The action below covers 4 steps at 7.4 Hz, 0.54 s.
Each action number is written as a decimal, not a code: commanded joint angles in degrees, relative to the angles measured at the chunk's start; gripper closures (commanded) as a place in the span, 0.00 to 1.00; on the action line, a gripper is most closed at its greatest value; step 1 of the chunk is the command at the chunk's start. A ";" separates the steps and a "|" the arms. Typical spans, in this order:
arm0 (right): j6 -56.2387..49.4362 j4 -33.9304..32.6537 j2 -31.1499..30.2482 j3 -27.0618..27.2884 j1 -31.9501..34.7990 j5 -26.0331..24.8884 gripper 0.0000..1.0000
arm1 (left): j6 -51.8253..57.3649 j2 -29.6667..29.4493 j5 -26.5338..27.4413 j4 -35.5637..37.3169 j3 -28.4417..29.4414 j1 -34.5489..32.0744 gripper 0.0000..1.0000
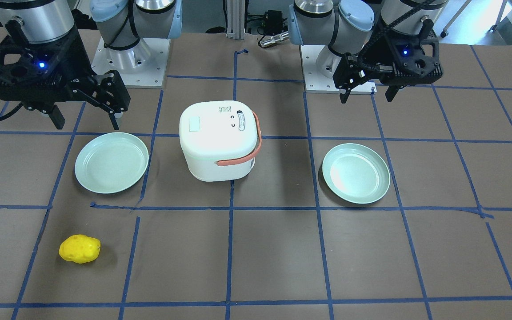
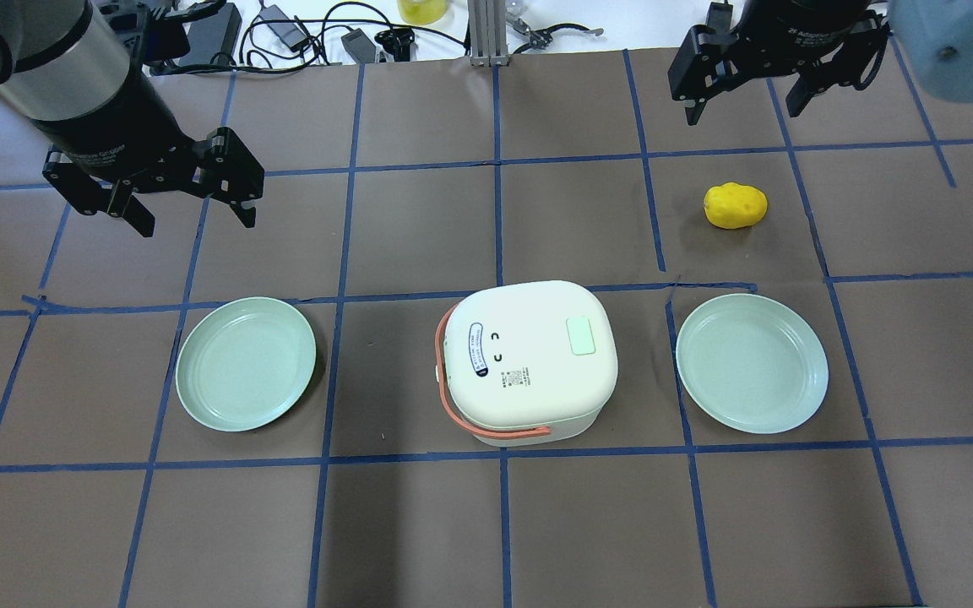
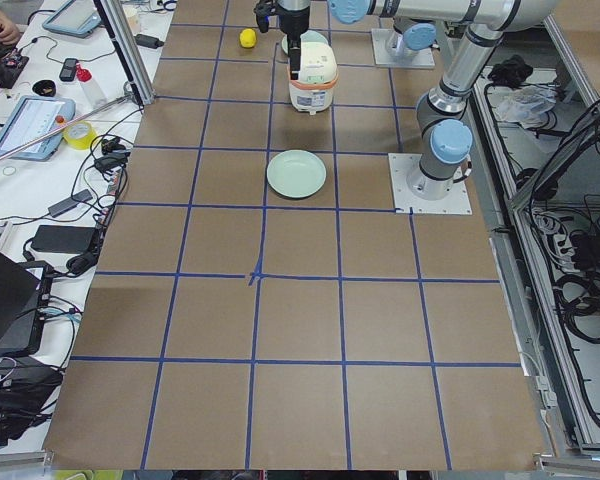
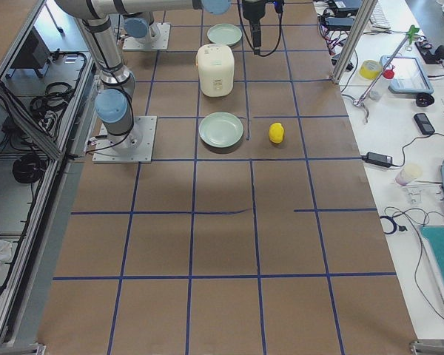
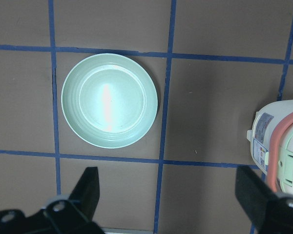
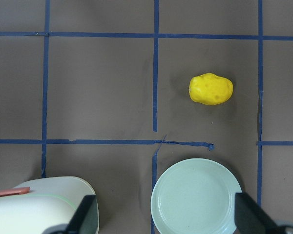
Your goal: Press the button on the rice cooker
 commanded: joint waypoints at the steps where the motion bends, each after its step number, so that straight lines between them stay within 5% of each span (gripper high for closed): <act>1: 0.05 0.20 0.00 0.00 0.06 0.00 0.00 | 0.00 0.00 0.00 0.00 -0.02 0.00 0.00; 4: 0.14 0.29 -0.09 0.35 0.41 0.00 0.00 | 0.00 0.00 0.00 0.00 -0.02 0.00 0.00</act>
